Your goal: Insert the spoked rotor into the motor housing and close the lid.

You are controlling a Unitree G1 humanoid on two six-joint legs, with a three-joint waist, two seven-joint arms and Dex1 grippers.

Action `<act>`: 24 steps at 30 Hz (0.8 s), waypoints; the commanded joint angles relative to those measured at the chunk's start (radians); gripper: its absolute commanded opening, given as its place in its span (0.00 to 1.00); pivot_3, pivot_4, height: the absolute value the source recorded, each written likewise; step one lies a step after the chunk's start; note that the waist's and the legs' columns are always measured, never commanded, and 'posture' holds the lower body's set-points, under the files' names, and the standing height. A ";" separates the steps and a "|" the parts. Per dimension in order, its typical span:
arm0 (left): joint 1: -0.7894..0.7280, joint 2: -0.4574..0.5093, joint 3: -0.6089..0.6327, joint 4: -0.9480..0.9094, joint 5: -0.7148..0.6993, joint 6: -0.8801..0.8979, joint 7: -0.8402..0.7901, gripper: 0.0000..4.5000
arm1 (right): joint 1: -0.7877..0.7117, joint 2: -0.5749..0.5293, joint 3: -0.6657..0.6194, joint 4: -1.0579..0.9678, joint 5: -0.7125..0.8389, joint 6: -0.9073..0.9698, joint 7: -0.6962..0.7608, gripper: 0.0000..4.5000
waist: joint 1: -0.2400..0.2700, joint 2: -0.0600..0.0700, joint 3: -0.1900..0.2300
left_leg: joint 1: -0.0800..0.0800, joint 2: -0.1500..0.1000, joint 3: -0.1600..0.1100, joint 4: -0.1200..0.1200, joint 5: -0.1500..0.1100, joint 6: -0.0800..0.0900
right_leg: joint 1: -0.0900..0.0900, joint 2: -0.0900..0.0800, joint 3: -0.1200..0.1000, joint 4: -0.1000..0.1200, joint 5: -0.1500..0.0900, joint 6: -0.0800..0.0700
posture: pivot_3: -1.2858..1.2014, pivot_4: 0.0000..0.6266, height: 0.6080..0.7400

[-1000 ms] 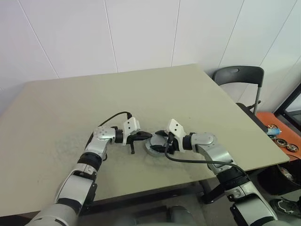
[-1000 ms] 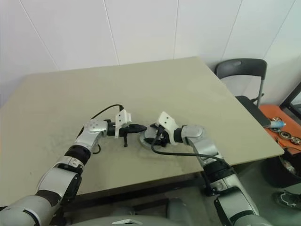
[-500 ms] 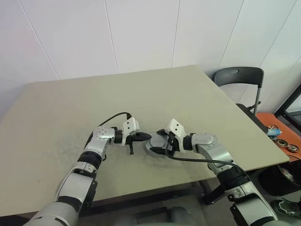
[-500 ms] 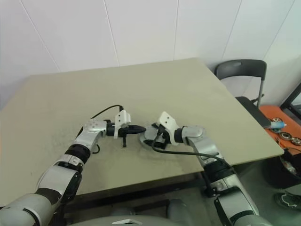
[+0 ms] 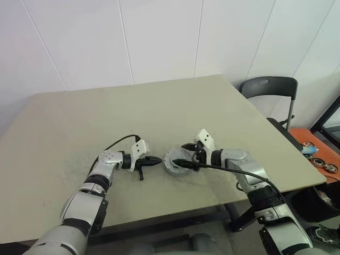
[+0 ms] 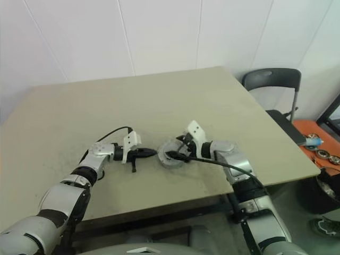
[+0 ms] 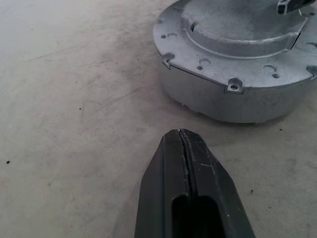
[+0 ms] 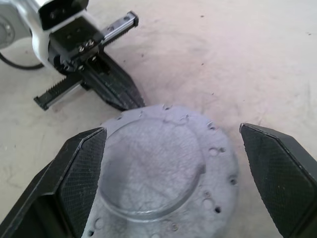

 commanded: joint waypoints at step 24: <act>-0.052 -0.047 0.112 -0.066 -0.061 0.141 -0.114 0.00 | -0.025 0.002 -0.022 -0.019 0.021 0.001 -0.013 1.00 | -0.003 0.000 0.001 | -0.016 0.000 0.001 0.000 0.000 0.000 | -0.017 0.000 0.000 0.000 0.003 -0.005 | 0.52 0.00 1.00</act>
